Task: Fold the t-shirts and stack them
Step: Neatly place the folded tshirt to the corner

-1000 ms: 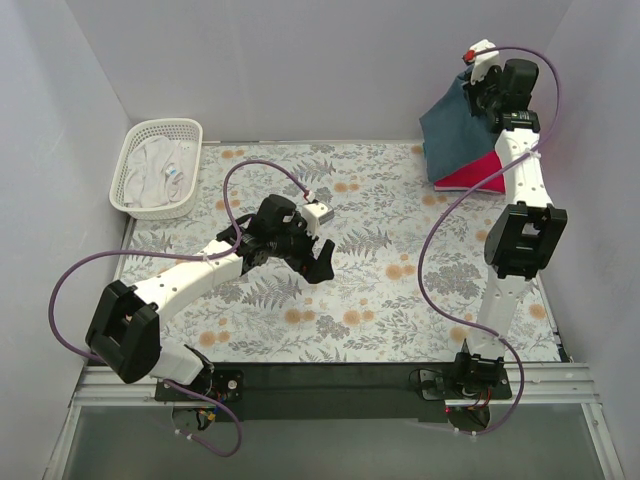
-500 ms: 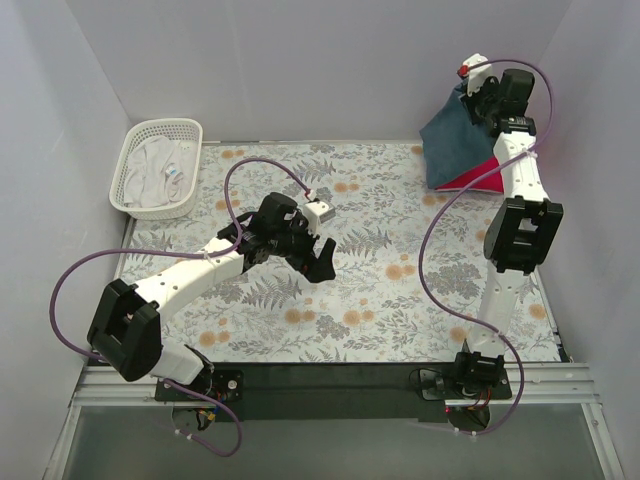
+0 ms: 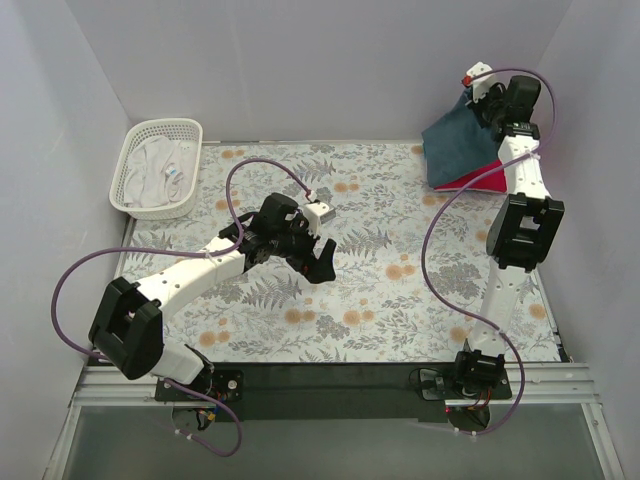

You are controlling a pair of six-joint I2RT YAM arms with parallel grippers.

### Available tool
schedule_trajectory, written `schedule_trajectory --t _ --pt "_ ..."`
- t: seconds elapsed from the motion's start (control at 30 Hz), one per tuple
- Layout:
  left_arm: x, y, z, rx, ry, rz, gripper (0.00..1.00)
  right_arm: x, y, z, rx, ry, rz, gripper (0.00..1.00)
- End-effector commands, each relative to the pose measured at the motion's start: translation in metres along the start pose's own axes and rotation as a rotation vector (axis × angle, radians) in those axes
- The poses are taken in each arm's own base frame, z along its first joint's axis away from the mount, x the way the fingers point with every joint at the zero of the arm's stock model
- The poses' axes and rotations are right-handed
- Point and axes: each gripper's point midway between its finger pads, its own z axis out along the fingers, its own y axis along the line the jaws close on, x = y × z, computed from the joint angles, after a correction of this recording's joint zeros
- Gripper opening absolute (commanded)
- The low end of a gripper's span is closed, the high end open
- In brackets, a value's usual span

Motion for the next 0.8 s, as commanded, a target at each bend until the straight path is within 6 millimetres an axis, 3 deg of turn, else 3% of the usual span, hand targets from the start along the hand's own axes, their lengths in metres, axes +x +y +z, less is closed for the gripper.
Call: schedule_trajectory --t 0.0,0.43,0.53,0.57,0.67,0.73,0.77 --pt "-0.012 -0.006 -0.003 0.024 -0.016 0.006 0.91 -0.029 -0.03 -0.002 0.073 -0.11 -0.114 0.01" --pt "-0.011 0.001 0.005 0.007 0.002 -0.003 0.92 0.02 -0.042 0.015 0.135 -0.06 -0.233 0.01" --pt "-0.013 0.001 0.003 0.001 0.003 -0.003 0.91 0.036 -0.051 0.018 0.176 -0.035 -0.243 0.3" --pt "-0.012 0.001 0.003 0.001 0.006 -0.004 0.91 0.039 -0.056 0.018 0.198 -0.032 -0.25 0.54" --pt "-0.014 0.002 0.003 -0.003 0.003 0.0 0.92 0.043 -0.071 0.015 0.267 -0.016 -0.241 0.98" --pt "-0.017 0.002 0.002 -0.012 -0.002 0.003 0.92 0.035 -0.076 0.01 0.278 -0.027 -0.227 0.98" --pt "-0.018 0.002 0.001 -0.014 -0.003 -0.003 0.92 0.022 -0.08 0.003 0.286 -0.047 -0.228 0.98"
